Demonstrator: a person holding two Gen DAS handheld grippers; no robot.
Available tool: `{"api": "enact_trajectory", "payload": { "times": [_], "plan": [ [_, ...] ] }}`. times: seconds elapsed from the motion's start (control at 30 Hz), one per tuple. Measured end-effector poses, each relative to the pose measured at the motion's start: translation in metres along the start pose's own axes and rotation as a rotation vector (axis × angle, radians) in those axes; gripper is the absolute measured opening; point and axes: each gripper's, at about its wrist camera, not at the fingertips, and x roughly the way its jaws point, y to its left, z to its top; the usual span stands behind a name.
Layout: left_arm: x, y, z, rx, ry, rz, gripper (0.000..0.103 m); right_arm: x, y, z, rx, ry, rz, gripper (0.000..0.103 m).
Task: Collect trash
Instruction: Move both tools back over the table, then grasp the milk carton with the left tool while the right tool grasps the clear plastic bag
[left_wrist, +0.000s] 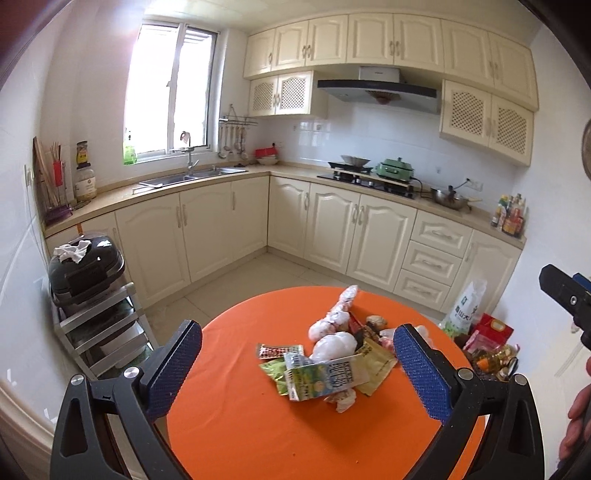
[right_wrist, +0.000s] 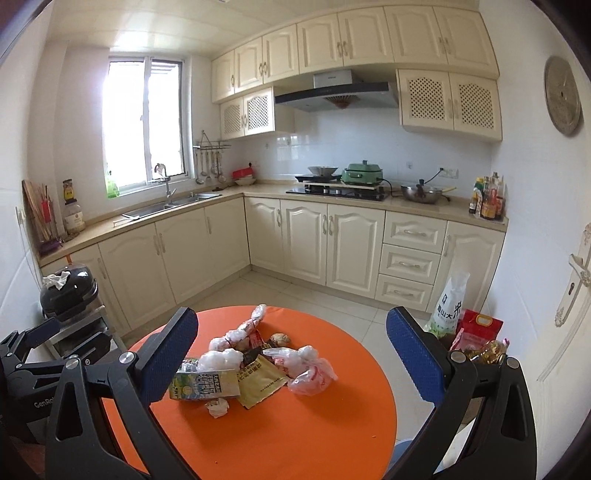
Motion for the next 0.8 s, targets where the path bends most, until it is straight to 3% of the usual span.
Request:
{"api": "enact_trajectory", "payload": {
  "times": [0.13, 0.27, 0.6, 0.73, 0.8],
  "plan": [
    [-0.007, -0.003, -0.006, -0.016, 0.022, 0.013, 0.102, 0.008, 0.009, -0.005, -0.022, 0.023, 0.003, 0.103],
    [0.002, -0.018, -0.021, -0.001, 0.076, 0.014, 0.102, 0.032, 0.006, -0.019, -0.031, 0.099, 0.0, 0.103],
    [0.094, -0.092, -0.026, 0.208, 0.248, -0.019, 0.102, 0.106, -0.023, -0.073, -0.002, 0.327, -0.025, 0.103],
    [0.146, -0.107, 0.008, 0.263, 0.29, -0.036, 0.102, 0.127, -0.028, -0.087, -0.004, 0.373, -0.046, 0.103],
    [0.162, -0.12, 0.008, 0.304, 0.304, -0.046, 0.102, 0.139, -0.031, -0.093, 0.008, 0.399, -0.051, 0.103]
  ]
}}
